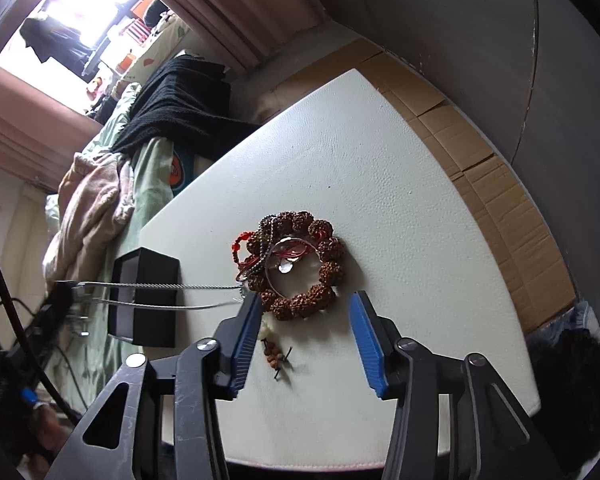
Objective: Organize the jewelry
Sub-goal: 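Lift the silver charm chain with the left gripper toward the black box, then lower the silver chain into the black box with the left gripper while the right gripper grasps the rudraksha bracelet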
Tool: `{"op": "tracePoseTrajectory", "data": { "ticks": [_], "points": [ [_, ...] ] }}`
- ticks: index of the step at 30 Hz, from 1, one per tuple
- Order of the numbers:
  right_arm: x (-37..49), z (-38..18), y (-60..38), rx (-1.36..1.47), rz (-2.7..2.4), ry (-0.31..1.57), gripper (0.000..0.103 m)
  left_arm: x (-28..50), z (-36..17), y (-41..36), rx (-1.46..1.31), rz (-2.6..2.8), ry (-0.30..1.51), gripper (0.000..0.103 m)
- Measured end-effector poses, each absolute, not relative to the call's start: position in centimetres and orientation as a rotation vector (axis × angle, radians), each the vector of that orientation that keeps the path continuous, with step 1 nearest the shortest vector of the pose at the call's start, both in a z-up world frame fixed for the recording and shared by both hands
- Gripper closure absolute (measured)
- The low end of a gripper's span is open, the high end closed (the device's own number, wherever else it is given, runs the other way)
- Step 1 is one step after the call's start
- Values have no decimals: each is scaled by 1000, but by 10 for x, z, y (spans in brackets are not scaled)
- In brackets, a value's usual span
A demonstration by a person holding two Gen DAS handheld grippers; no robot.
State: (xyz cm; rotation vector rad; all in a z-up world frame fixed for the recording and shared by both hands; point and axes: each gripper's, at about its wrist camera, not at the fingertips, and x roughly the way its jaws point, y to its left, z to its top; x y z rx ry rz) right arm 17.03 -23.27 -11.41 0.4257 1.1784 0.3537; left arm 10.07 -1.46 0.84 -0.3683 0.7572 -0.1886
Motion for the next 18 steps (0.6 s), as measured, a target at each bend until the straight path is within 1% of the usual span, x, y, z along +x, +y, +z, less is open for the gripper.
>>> {"op": "tracePoseTrajectory", "data": {
  "ticks": [6,8,16,17,18],
  "points": [
    [183,-131,-221,393,289,1212,60,94,24,14,-427,-168,697,89],
    [187,-135,-218,380,276,1219,63,94,26,20,-442,-164,684,89],
    [195,-144,-201,294,218,1224,65,93,25,36,-479,-164,678,89],
    [195,-144,-198,276,213,1218,66,92,25,38,-480,-163,678,89],
    [194,-143,-195,248,202,1214,71,91,26,39,-480,-161,677,89]
  ]
}}
